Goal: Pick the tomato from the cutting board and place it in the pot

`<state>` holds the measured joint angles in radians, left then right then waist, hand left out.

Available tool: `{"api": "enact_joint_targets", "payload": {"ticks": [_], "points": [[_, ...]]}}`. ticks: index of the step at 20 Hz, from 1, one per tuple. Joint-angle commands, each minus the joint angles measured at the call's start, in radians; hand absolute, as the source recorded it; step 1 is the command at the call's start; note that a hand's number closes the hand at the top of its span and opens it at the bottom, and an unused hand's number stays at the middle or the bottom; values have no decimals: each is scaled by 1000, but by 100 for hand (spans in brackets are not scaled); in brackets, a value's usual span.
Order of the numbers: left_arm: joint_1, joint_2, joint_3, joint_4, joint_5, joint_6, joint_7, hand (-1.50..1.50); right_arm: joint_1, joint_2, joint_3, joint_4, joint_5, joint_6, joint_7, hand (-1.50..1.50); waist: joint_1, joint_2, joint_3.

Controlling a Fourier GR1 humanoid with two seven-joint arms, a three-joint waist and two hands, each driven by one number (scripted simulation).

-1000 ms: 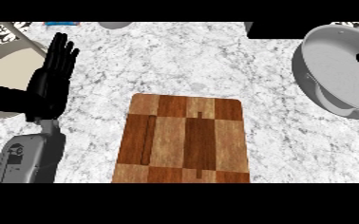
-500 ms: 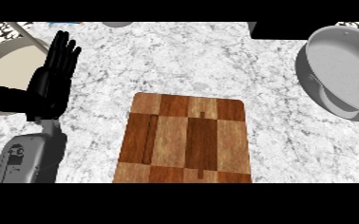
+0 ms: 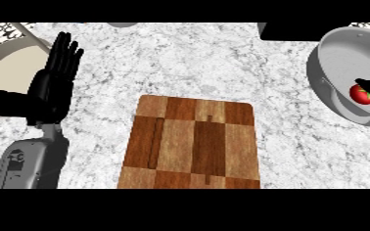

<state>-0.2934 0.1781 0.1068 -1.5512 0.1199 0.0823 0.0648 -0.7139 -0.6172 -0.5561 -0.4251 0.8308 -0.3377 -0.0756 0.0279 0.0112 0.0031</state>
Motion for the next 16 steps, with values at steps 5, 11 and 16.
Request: {"api": "enact_joint_targets", "payload": {"ticks": [5, 11, 16], "points": [[29, 11, 21, 13, 14, -24, -29, 0, -37, 34, -121, 0, -180, -48, -233, -150, -7, -5, -1], [46, -30, -20, -14, -37, 26, -34, 0, -35, 40, -263, -30, -356, -45, -231, -150, -22, -10, -1], [17, 0, 7, -15, -6, 3, 15, 0, 18, -53, -339, -21, -466, 33, -323, -150, -22, -8, -1]]}}
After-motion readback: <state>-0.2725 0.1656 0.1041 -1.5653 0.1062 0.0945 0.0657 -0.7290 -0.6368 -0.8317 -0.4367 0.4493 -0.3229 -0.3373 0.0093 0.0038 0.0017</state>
